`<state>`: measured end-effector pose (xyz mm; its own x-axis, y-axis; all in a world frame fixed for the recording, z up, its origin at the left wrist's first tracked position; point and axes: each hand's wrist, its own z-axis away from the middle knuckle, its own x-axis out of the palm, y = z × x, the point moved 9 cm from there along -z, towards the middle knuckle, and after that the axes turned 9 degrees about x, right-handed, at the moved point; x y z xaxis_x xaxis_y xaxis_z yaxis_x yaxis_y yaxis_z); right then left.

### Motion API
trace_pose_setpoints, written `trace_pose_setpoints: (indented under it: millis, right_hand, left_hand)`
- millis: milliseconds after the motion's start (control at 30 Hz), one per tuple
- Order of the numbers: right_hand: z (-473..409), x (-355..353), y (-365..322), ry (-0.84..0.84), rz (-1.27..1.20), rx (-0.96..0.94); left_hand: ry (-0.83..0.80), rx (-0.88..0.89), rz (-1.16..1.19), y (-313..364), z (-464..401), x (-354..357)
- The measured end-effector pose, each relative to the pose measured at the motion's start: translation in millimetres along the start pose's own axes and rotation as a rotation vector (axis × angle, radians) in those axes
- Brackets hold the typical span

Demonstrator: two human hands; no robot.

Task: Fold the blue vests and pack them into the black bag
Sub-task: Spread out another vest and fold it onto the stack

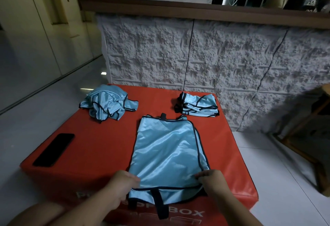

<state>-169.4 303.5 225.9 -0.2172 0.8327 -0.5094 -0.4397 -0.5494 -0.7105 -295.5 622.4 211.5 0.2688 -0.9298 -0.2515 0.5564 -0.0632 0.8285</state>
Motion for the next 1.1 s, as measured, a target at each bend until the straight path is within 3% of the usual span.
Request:
trace_pose_setpoints:
  millis: [133,267,433,633,867,967,1100]
  right_hand:
    - [22,-13,-5,-0.131,-0.032,0.071]
    - [46,-22,-10,-0.354,-0.092,0.162]
    - [46,-35,-27,-0.320,-0.283,0.223]
    - [-5,-37,-77,-0.374,-0.321,0.254]
    - [-99,-32,-127,-0.350,-0.335,0.336]
    - [-134,-17,-137,-0.344,-0.447,0.373]
    - [-183,9,-139,-0.308,-0.804,0.374]
  left_hand:
    - [-0.058,-0.005,-0.092,15,11,-13]
    - [-0.252,-0.039,-0.170,31,29,-14]
    - [-0.303,-0.024,-0.028,62,24,-11]
    - [-0.282,-0.084,0.226,94,-24,-2]
    - [-0.210,-0.161,0.332,116,-102,8]
    - [-0.135,-0.183,0.467,114,-141,8]
    - [0.058,-0.173,0.868,100,-169,13]
